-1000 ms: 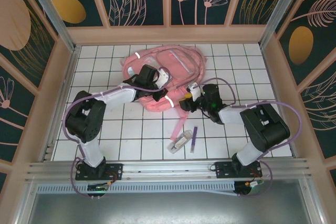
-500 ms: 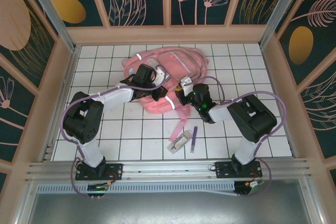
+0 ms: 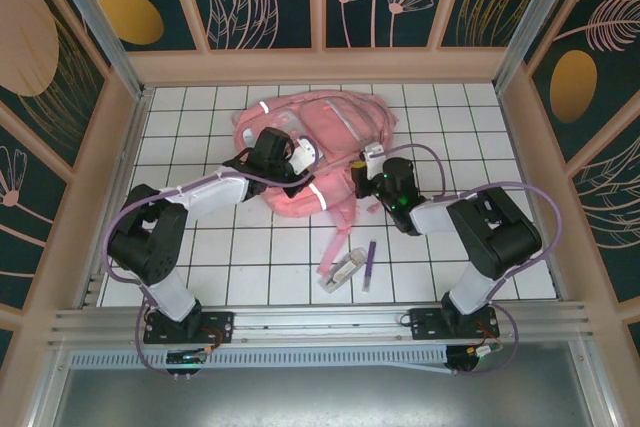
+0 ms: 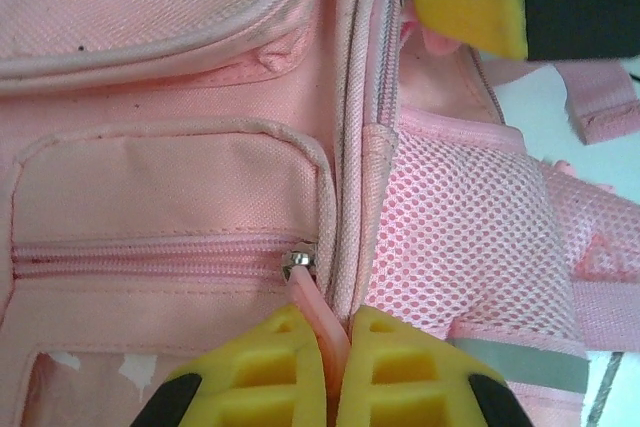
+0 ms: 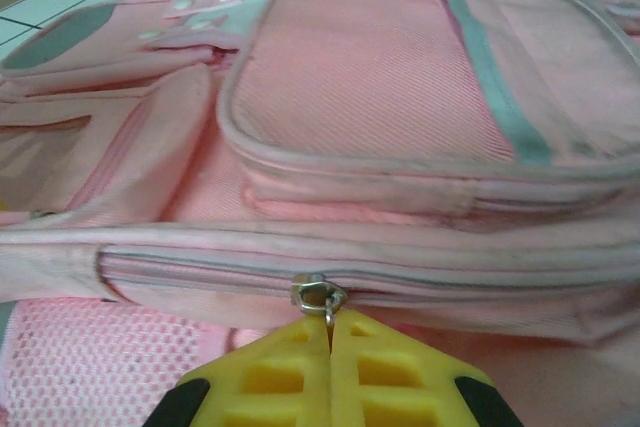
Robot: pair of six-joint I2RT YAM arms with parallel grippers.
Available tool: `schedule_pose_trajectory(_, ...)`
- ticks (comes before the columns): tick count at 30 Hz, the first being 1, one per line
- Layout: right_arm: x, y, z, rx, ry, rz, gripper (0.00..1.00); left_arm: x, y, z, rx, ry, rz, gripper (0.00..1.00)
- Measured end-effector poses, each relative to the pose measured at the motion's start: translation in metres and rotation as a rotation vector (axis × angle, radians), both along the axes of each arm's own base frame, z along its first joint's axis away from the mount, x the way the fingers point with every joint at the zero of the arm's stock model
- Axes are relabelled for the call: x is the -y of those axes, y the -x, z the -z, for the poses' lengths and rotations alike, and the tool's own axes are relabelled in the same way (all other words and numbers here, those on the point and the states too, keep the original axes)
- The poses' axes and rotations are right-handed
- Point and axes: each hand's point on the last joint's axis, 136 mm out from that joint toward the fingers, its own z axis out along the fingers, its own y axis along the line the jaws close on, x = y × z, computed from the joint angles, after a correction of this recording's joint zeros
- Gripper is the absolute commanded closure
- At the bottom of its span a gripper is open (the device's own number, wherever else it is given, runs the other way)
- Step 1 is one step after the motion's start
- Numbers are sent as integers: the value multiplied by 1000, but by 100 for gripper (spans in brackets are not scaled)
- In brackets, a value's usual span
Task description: Pack the student bag
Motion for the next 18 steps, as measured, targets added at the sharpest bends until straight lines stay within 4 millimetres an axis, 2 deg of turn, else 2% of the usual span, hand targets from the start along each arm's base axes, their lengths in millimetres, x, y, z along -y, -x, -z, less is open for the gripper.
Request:
schedule_pose_trajectory(3,13,-3,2,-23,-11,17,100,-6,-1,2,41,-22,39,100)
schedule_pose_trajectory(8,45,-13,10,-76,-33,108,100,-34,-13,2,83,-42,64,100)
schedule_pose_trajectory(11,38,-8,9,-88,-51,67,100,-50,-30,-1,107,-43,11,98)
schedule_pose_trajectory(14,22,0,6,-94,-72,-8,100,-66,-59,1,105,-57,-95,86)
schedule_pose_trajectory(15,16,3,3,-92,-82,-38,100,-72,-70,1,100,-59,-143,68)
schedule_pose_trajectory(16,6,6,-1,-87,-95,-78,100,-79,-82,0,95,-56,-202,45)
schedule_pose_trajectory(18,-19,16,-10,-78,-108,-186,100,-96,-103,-7,76,-26,-331,21)
